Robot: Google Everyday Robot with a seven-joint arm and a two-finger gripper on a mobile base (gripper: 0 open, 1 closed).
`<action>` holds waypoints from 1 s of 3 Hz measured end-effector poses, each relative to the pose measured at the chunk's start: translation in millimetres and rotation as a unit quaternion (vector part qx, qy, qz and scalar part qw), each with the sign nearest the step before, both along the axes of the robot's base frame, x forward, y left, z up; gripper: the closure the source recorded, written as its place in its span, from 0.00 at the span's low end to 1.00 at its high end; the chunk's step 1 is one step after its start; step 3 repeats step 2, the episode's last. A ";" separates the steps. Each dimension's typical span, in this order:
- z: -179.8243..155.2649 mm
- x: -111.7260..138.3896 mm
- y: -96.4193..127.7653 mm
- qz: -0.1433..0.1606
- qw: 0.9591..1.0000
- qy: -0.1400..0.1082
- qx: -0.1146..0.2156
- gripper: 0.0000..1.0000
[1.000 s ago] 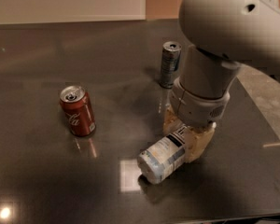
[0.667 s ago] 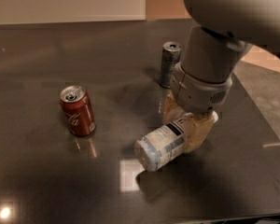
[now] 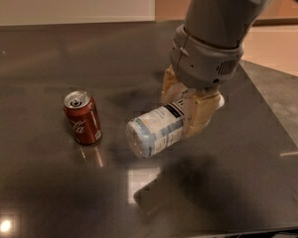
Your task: Pick blue plastic bottle
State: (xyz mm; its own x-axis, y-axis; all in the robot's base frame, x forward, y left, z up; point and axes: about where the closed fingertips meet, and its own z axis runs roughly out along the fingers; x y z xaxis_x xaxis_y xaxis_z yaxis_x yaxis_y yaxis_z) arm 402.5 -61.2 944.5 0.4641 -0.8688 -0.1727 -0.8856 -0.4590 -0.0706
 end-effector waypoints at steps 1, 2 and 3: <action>18.3 5.6 8.3 -0.010 1.000 -0.013 0.020 1.00; 20.2 11.1 13.3 -0.011 0.999 -0.028 0.029 1.00; 20.2 11.1 13.3 -0.011 0.999 -0.028 0.029 1.00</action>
Offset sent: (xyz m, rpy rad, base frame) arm 0.0044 0.0066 0.0144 0.0314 -0.0204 -0.0158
